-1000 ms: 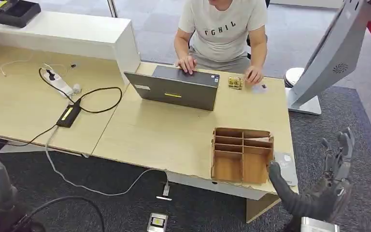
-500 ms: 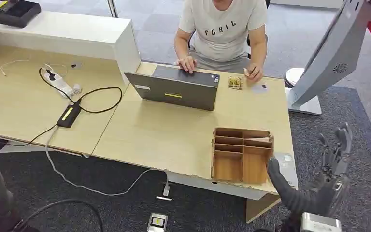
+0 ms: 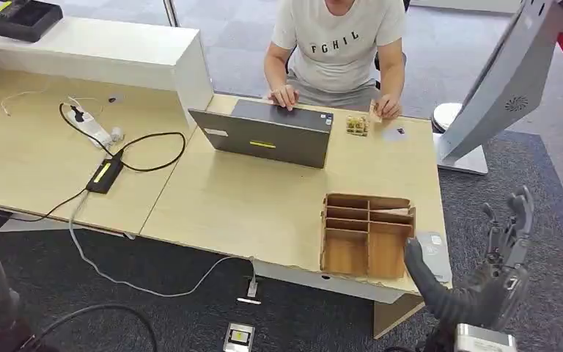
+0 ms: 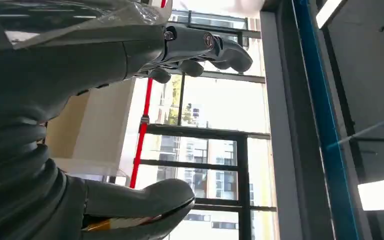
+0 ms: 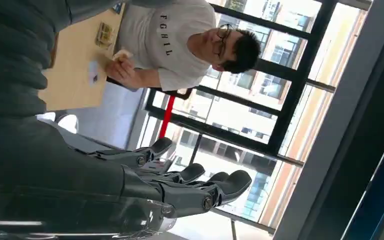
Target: Pass the card to the sensor for recognition and then transmit it.
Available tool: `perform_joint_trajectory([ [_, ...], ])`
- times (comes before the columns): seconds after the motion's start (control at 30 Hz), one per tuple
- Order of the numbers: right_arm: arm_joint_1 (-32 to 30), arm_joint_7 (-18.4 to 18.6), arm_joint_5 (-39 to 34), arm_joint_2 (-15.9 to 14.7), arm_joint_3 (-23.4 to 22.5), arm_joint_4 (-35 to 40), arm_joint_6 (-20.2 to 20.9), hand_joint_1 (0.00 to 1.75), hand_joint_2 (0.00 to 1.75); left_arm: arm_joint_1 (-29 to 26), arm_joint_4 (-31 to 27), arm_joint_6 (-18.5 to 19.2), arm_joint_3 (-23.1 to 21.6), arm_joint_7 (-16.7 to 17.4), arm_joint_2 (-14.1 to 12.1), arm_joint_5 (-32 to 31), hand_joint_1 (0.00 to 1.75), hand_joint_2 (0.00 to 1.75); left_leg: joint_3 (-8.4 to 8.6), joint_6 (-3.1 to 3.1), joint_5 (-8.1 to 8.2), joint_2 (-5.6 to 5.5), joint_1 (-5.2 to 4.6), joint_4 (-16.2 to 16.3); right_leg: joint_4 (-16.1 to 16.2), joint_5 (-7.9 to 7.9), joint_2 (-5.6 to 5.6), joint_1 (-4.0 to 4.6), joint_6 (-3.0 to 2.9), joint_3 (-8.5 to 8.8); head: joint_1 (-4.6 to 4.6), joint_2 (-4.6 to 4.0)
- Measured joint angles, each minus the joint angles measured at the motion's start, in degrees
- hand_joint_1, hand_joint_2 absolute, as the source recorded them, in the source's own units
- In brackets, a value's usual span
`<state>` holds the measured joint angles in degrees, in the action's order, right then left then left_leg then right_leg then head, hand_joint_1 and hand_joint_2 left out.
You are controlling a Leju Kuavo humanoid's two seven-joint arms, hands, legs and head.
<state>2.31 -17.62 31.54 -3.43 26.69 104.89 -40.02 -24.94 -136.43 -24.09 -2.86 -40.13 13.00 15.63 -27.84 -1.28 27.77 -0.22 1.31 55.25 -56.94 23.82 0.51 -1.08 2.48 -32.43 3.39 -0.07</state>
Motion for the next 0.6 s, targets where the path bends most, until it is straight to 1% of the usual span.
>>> perform_joint_trajectory([
  [0.6,-0.02,0.22,0.57,0.13,0.0,-0.77,0.0,0.0,1.75,-0.02,0.02,0.44,-0.02,0.0,0.0,0.83,0.0,1.75,0.01,0.0,0.0,0.0,0.0,0.0,0.0,0.0,0.0,0.0,0.0,-0.01,0.0,0.0],
])
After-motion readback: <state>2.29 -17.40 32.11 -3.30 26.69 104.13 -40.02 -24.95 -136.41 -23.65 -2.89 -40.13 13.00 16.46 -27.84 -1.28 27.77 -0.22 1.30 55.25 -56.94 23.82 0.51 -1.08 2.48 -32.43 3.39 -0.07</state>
